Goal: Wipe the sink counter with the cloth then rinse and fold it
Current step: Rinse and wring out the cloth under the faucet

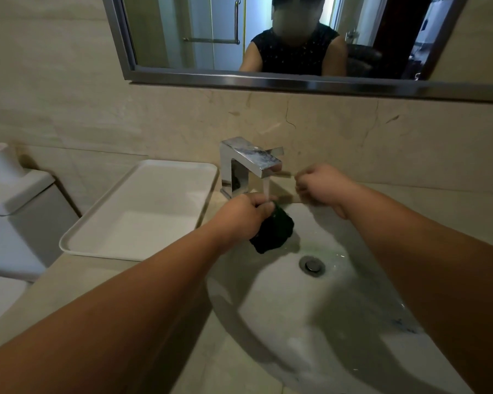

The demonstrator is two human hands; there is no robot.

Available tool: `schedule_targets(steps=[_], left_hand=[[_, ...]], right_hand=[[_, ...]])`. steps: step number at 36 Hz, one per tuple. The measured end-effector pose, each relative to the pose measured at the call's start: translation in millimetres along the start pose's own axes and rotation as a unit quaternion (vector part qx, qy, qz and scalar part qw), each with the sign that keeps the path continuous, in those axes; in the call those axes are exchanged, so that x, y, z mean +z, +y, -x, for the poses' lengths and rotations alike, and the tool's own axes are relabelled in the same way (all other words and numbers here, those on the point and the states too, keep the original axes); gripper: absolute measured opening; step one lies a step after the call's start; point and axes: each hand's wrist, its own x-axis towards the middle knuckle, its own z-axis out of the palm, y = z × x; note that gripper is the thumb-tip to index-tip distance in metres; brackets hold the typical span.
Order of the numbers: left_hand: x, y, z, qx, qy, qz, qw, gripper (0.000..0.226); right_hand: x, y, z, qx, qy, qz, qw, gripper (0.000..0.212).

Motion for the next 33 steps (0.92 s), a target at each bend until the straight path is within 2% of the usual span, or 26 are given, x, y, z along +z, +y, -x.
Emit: schedule_targets(steps=[2,6,8,11,14,18,22,24,26,28,33], left_hand=[[0.0,0.0,-0.1,0.006,0.011,0.014,1.000,0.026],[-2.6,0.9,-1.0,0.018,0.017,0.074,0.997,0.024],[-3.2,1.1,-2.2,0.019,0.016,0.113,0.993,0.021],[-0.8,-0.4,-3.0,0.026,0.005,0.154,0.988,0.016],[4.3,-0.3,-3.1,0.030,0.007,0.164,0.986,0.011],[15.5,4.1,-3.4,0.027,-0.002,0.154,0.988,0.011],[27.7,20.2,4.2,0.027,-0.018,0.159,0.987,0.016],[33.1,30.4,8.6,0.005,-0.023,0.190,0.981,0.018],[38.5,41.8,13.4,-0.025,-0.045,0.232,0.971,0.022],[41.2,51.6,18.2,-0.048,-0.065,0.238,0.968,0.035],[36.2,70.2,32.5,-0.052,-0.132,0.126,0.982,0.053]], right_hand=[[1.8,-12.3,-5.2,-0.014,0.011,-0.082,0.997,0.019],[7.2,-35.2,-4.5,-0.018,-0.020,-0.228,0.973,0.017],[12.1,-38.3,-4.9,-0.013,-0.013,-0.268,0.963,0.016],[17.7,-37.7,-0.4,-0.023,-0.002,-0.246,0.969,0.033],[15.5,-36.0,12.2,-0.054,-0.011,-0.204,0.977,0.032],[0.0,-30.2,41.0,-0.060,-0.075,-0.174,0.980,0.013],[-18.6,-0.4,67.6,-0.018,-0.167,-0.070,0.983,0.034],[-26.0,15.7,78.1,-0.011,-0.212,-0.059,0.975,0.040],[-35.0,26.3,88.7,-0.011,-0.198,-0.051,0.979,0.039],[-44.5,32.3,99.6,-0.012,-0.162,-0.028,0.986,0.031],[-80.7,54.4,122.8,0.021,-0.076,-0.083,0.993,0.026]])
